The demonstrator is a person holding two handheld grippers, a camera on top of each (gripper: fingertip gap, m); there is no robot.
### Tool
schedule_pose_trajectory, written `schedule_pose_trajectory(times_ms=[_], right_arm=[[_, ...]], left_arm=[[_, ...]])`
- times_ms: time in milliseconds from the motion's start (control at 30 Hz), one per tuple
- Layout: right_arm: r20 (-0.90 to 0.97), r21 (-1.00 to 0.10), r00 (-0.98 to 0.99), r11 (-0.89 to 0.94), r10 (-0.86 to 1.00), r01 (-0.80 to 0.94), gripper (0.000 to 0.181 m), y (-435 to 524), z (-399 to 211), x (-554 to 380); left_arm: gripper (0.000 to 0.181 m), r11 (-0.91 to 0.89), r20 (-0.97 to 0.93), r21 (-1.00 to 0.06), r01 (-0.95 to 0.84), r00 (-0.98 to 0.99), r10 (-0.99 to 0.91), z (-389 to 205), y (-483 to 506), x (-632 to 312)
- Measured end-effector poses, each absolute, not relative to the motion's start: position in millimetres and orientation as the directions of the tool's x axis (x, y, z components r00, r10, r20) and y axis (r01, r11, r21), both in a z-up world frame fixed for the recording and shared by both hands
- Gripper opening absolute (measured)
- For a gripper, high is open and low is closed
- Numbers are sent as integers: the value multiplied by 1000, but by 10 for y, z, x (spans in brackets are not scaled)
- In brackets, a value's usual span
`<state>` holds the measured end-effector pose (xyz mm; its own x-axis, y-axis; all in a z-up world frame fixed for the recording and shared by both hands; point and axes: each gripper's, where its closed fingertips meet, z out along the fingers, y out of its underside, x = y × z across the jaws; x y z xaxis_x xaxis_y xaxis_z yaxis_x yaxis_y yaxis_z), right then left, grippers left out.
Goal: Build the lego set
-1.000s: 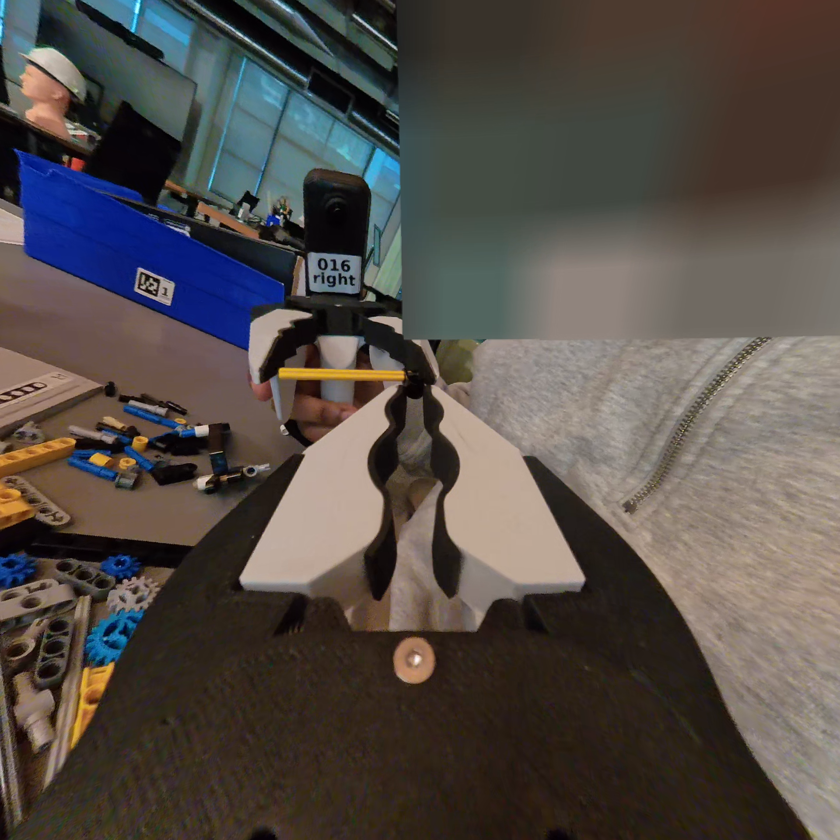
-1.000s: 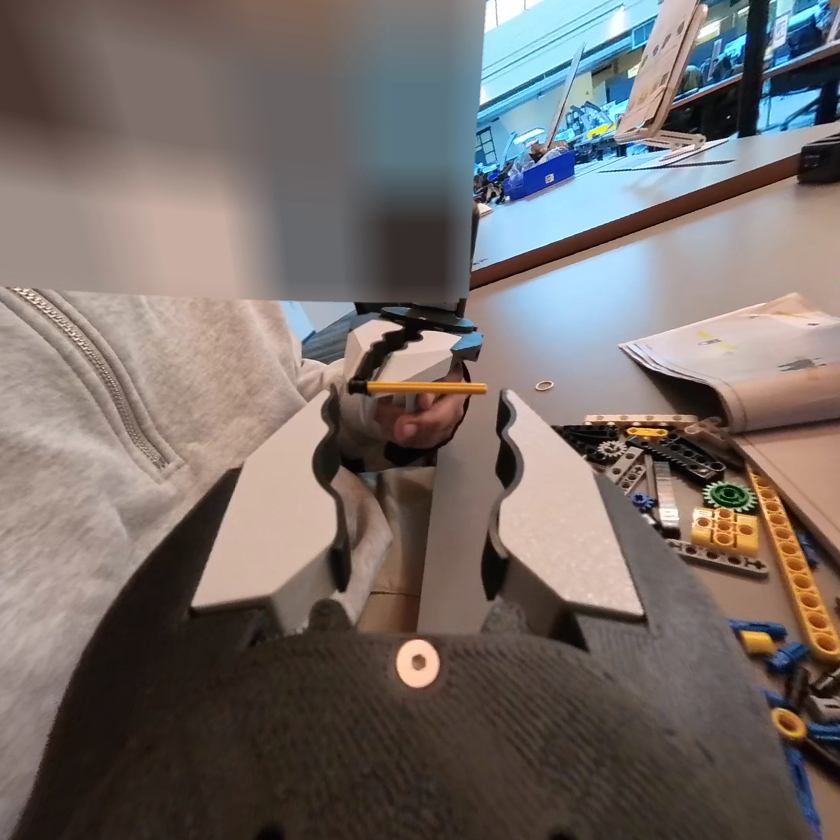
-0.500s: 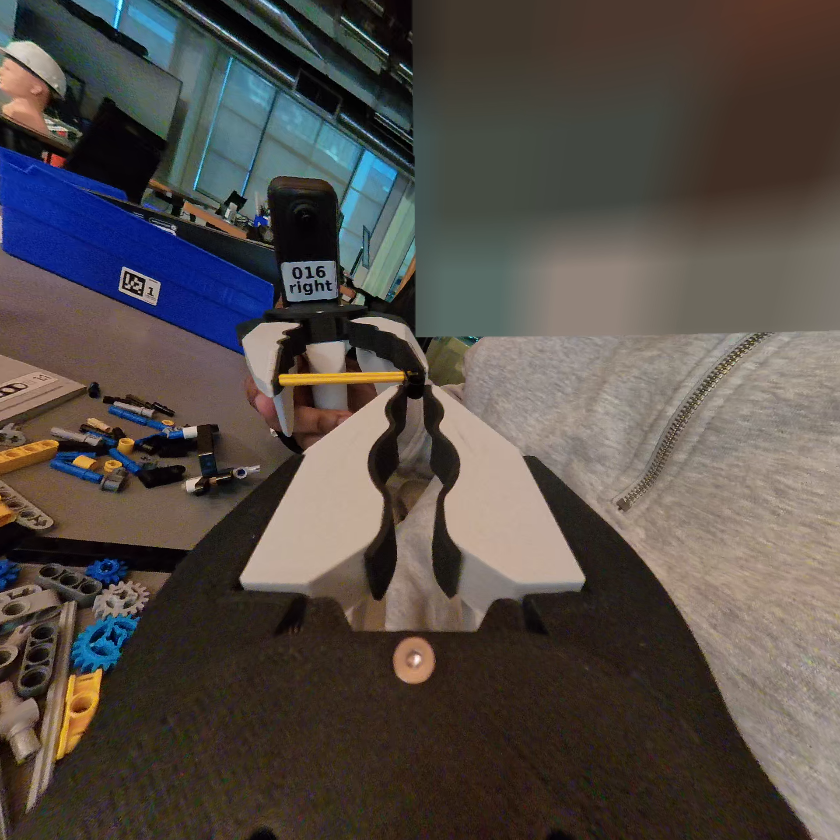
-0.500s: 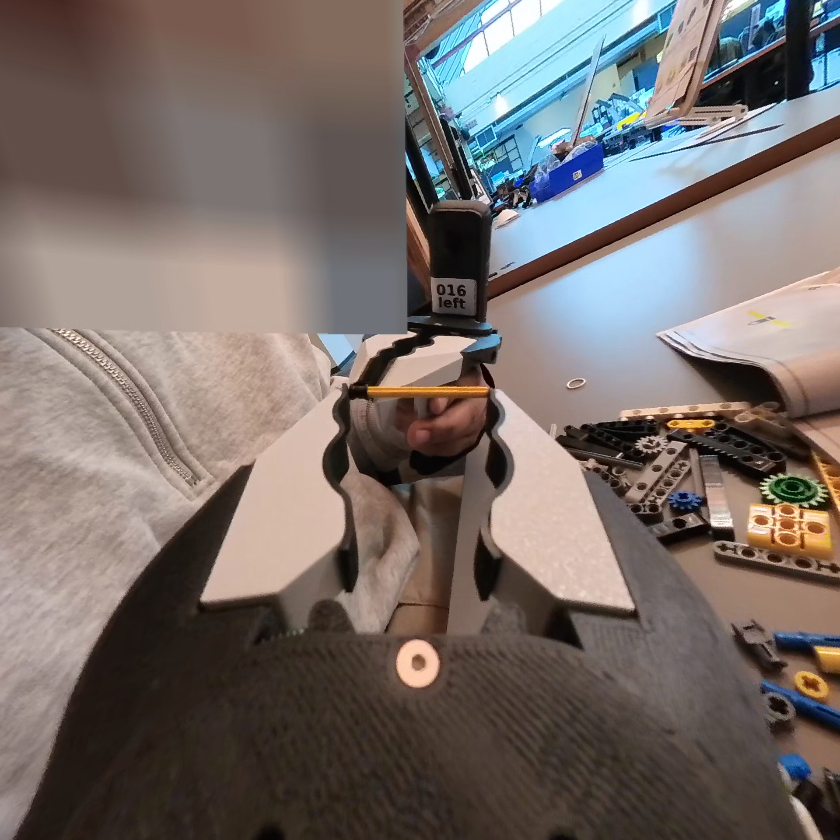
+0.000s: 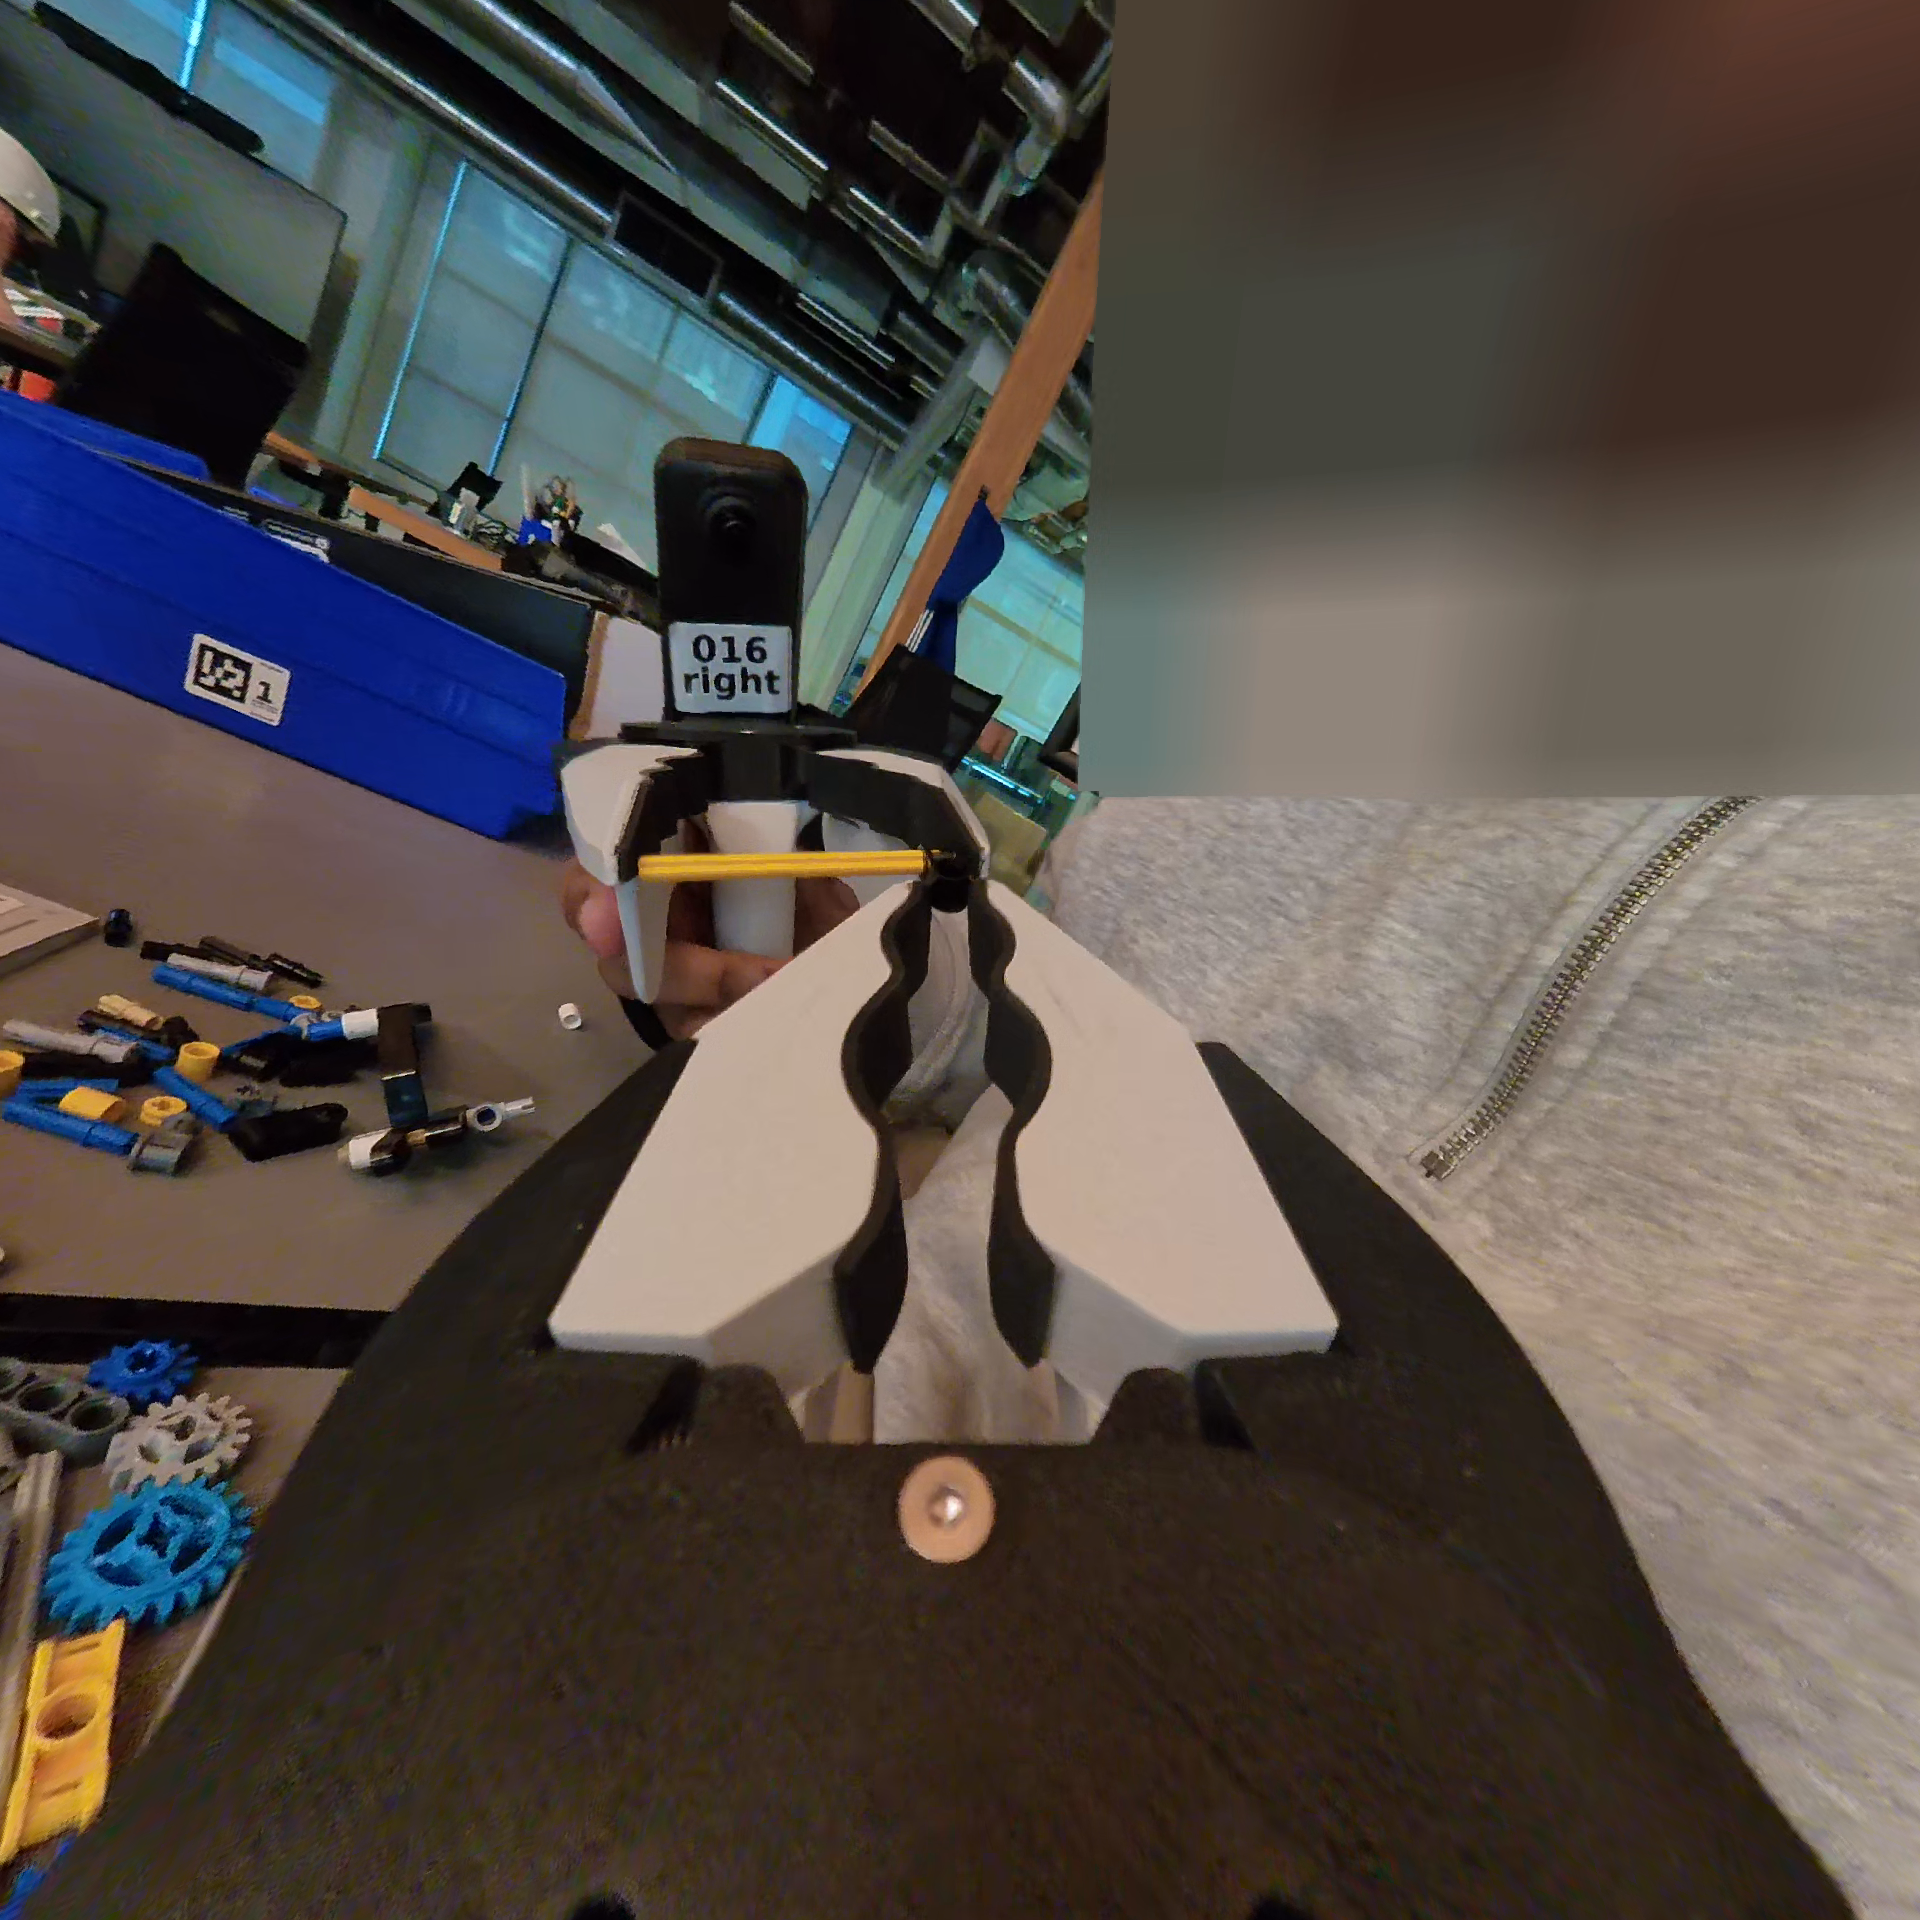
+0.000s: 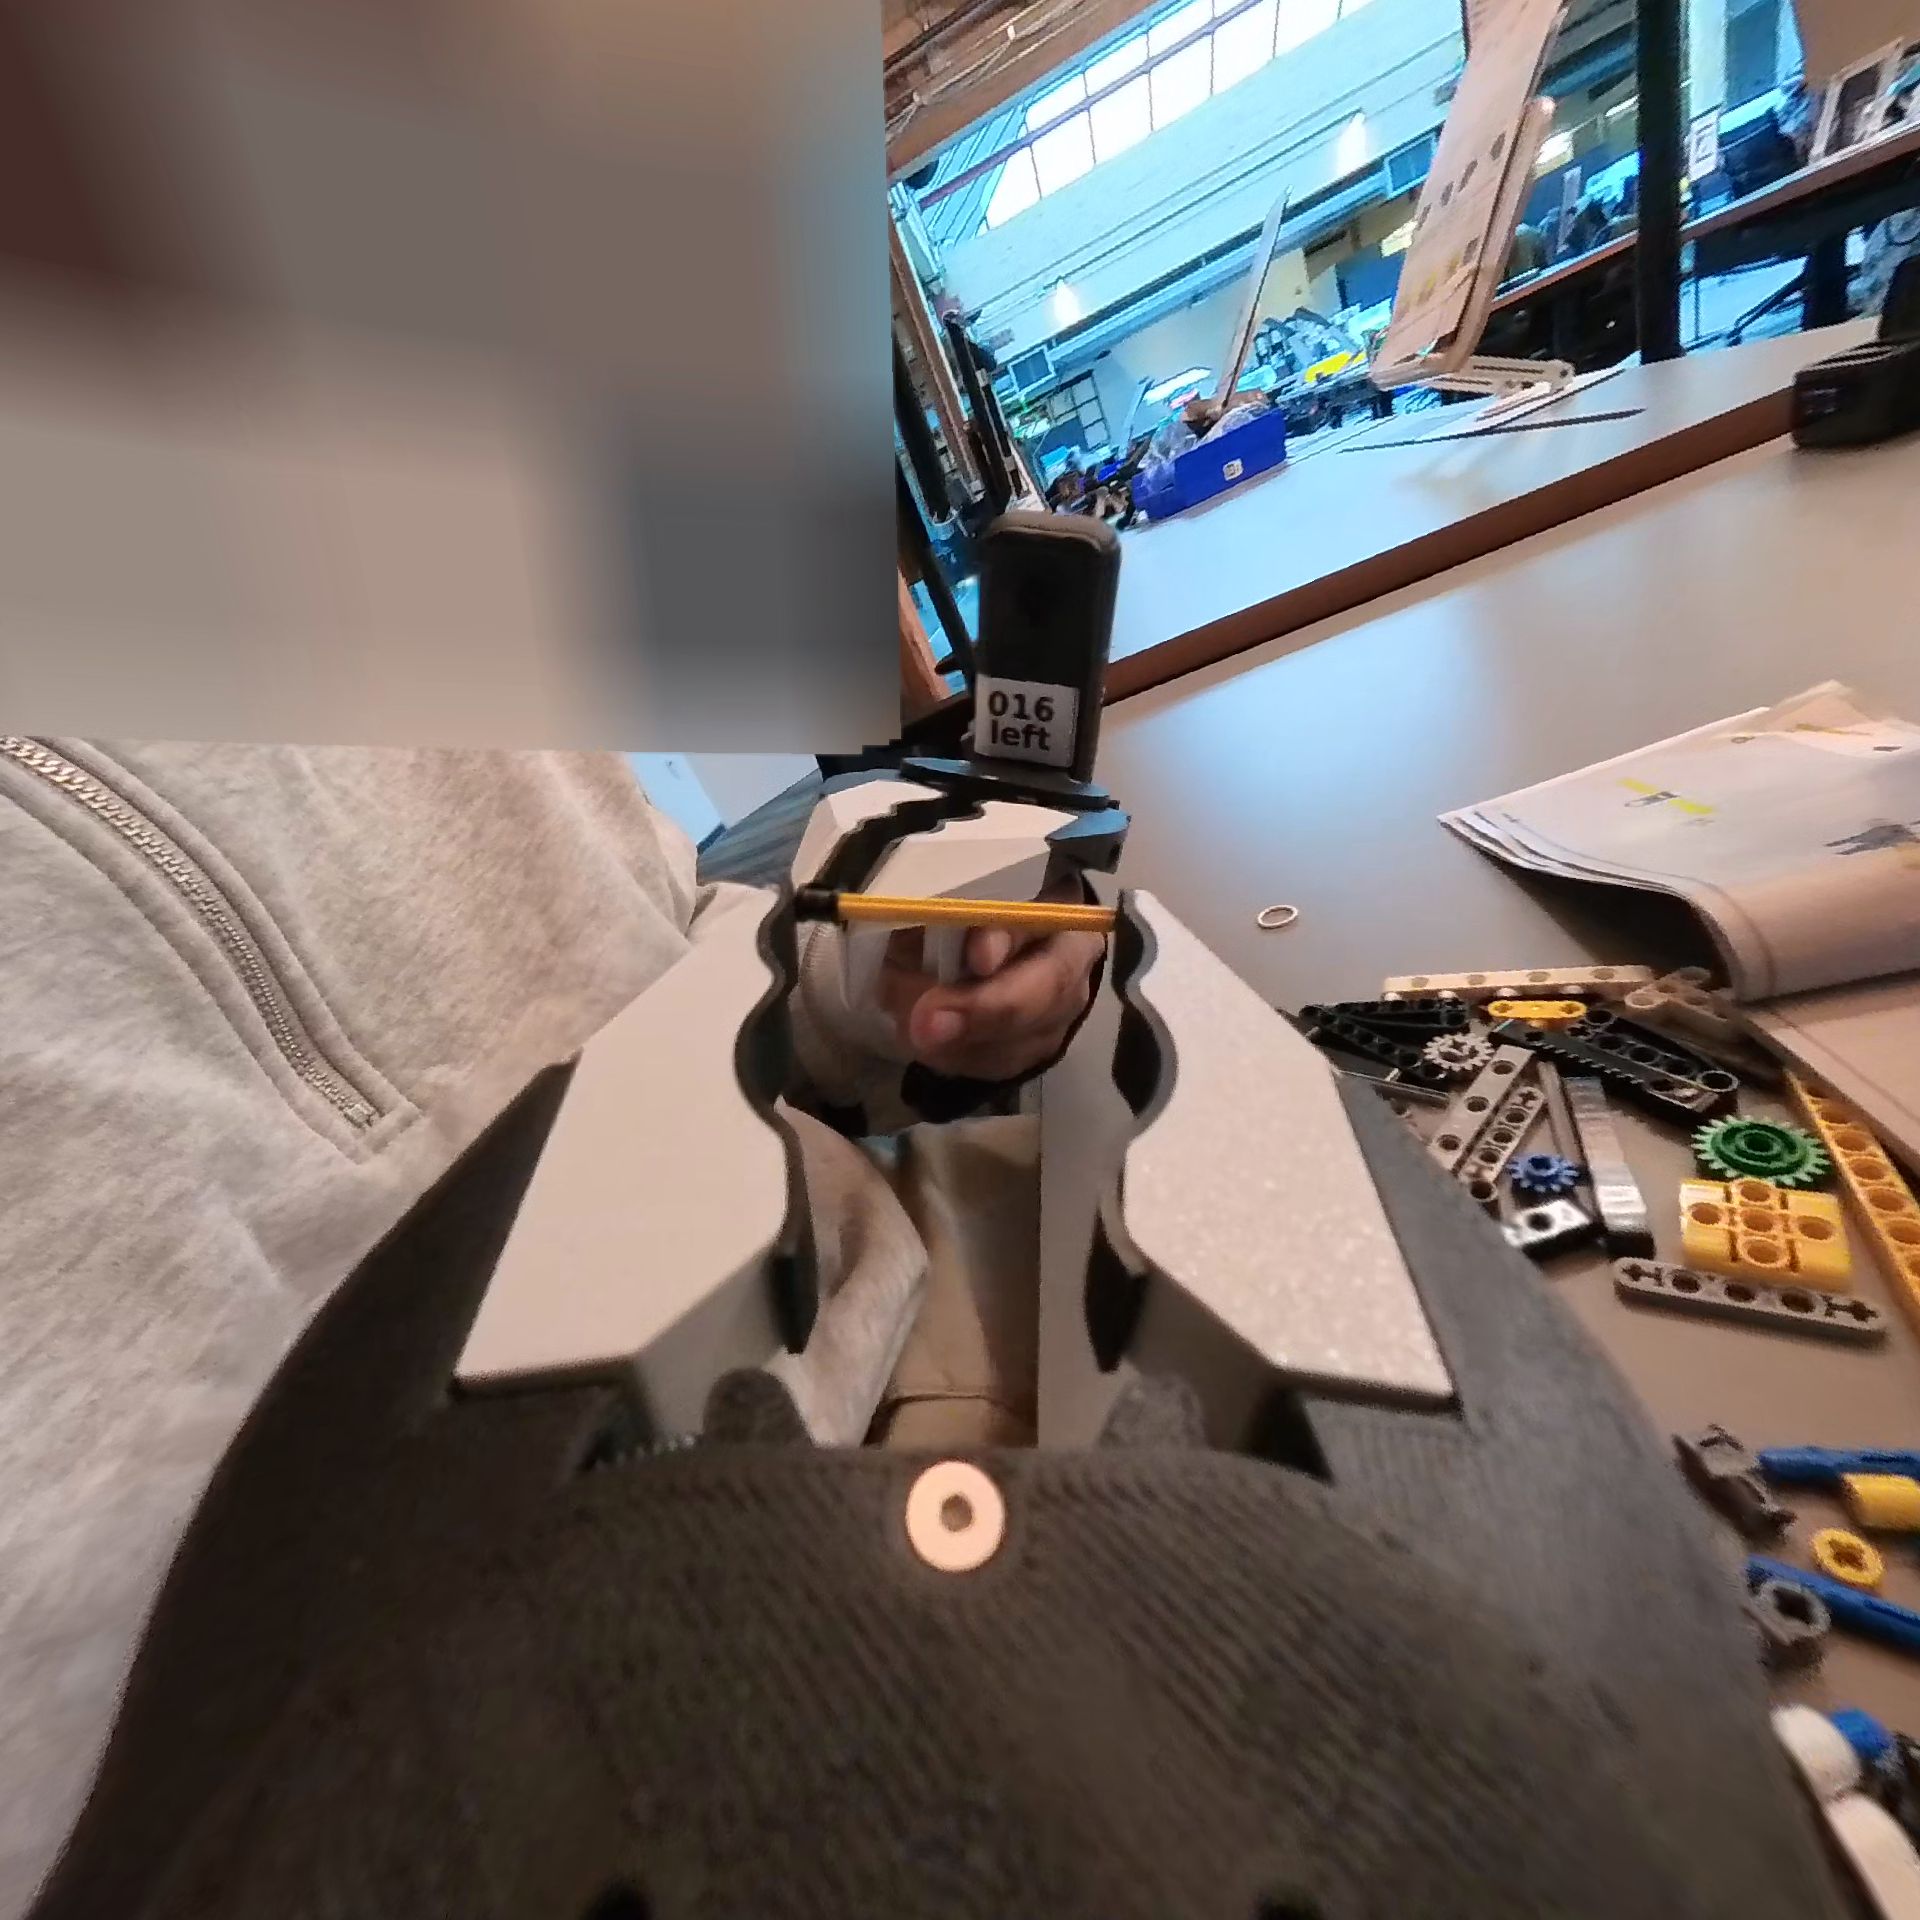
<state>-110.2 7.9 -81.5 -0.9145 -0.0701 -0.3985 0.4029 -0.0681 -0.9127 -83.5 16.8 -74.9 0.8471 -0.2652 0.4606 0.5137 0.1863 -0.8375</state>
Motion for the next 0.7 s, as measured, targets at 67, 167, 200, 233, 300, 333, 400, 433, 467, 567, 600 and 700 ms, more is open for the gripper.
schedule_pose_trajectory(times_ms=[67,167,200,233,300,333,400,433,467,567,600,700], right_arm=[[-408,-908,-911,-76,-58,411,60,91,-822,-1103],[-418,-903,-907,-85,-39,420,59,106,-836,-1122],[-423,-901,-906,-89,-30,424,59,109,-841,-1129],[-425,-900,-905,-95,-20,425,59,111,-844,-1135],[-437,-894,-899,-108,0,435,59,123,-861,-1151],[-445,-890,-896,-112,4,442,59,129,-872,-1154],[-455,-885,-891,-119,8,451,59,143,-885,-1167],[-458,-883,-889,-122,12,454,59,149,-890,-1183],[-461,-881,-887,-126,19,456,59,156,-894,-1205],[-481,-867,-876,-160,23,472,59,194,-873,-1269],[-489,-861,-872,-170,20,479,59,204,-869,-1285],[-506,-851,-862,-179,21,494,59,217,-899,-1322]], left_arm=[[4,185,462,-837,515,846,-266,-752,176,-836],[4,185,477,-828,529,839,-263,-763,182,-854],[4,187,483,-824,536,835,-264,-765,180,-860],[4,188,488,-820,540,832,-263,-767,179,-867],[4,194,498,-814,547,830,-252,-775,183,-885],[4,197,502,-812,550,829,-247,-777,185,-892],[4,202,507,-809,553,829,-236,-783,194,-909],[6,205,512,-806,555,828,-228,-788,197,-927],[9,211,518,-802,559,826,-221,-790,197,-947],[16,220,532,-792,569,821,-209,-797,184,-1001],[16,222,535,-790,571,820,-206,-800,178,-1014],[18,228,539,-788,572,819,-196,-804,171,-1040]])
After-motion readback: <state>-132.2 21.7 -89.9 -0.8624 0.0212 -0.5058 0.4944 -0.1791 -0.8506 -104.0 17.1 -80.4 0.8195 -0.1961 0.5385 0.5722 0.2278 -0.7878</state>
